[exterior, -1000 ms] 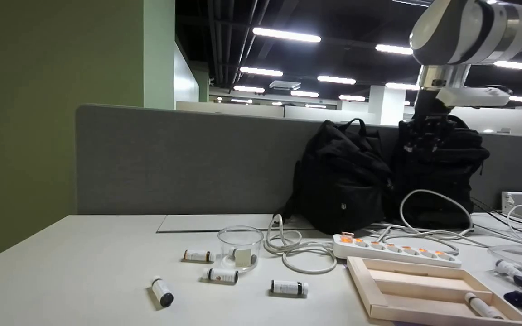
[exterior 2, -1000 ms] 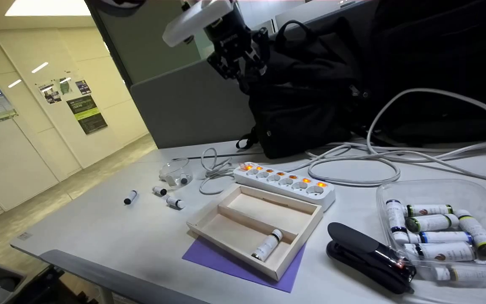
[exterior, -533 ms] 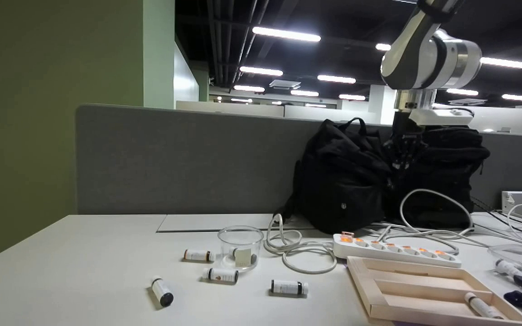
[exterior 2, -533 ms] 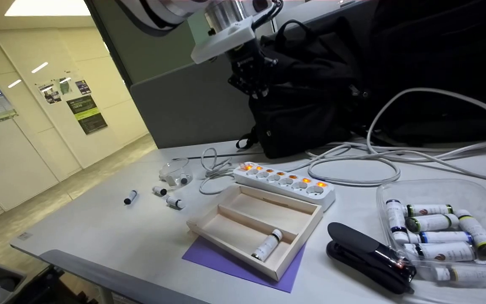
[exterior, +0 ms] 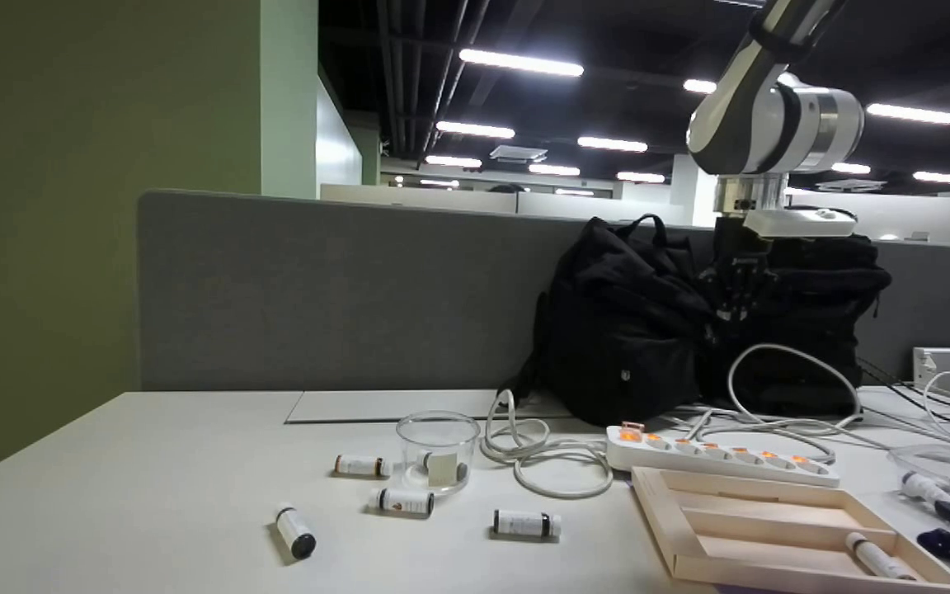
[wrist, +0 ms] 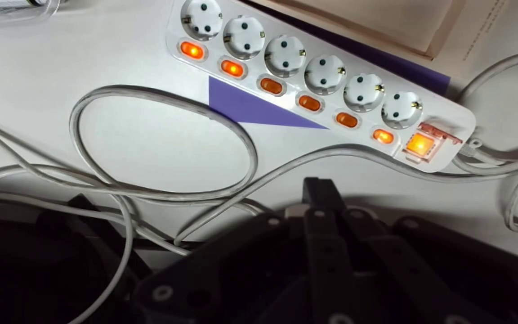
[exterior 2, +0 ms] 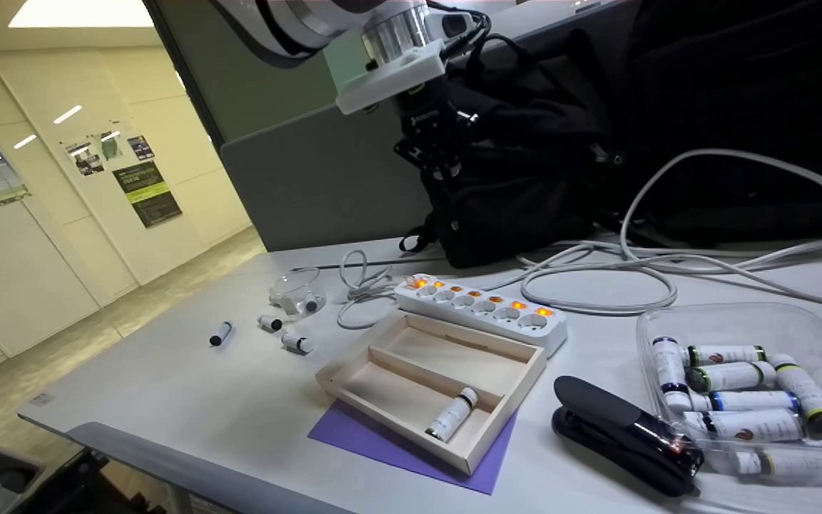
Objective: Turn on the switch of the third slot on the extension cord
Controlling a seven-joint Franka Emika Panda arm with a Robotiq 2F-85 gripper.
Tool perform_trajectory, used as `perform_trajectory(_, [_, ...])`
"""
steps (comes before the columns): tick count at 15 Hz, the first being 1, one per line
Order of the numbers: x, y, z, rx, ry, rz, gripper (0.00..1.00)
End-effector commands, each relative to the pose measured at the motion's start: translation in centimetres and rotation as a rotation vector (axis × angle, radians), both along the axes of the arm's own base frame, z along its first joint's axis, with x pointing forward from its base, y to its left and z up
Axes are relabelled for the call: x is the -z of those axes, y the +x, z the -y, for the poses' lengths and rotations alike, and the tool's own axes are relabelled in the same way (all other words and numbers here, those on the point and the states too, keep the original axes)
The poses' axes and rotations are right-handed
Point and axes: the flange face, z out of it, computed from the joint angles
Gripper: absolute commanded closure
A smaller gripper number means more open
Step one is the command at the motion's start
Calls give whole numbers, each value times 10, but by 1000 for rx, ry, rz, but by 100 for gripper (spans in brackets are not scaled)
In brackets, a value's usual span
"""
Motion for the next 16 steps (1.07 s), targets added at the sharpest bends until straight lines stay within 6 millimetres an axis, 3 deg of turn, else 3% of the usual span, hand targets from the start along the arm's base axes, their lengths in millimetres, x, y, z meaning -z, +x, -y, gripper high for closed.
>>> perform_trajectory(1, [9, 3, 4, 24, -4, 1, 100])
perform_trajectory(8, [71, 10, 29, 151, 40, -63, 100])
perform_trajectory(16, [115, 20, 51, 415, 85, -103, 100])
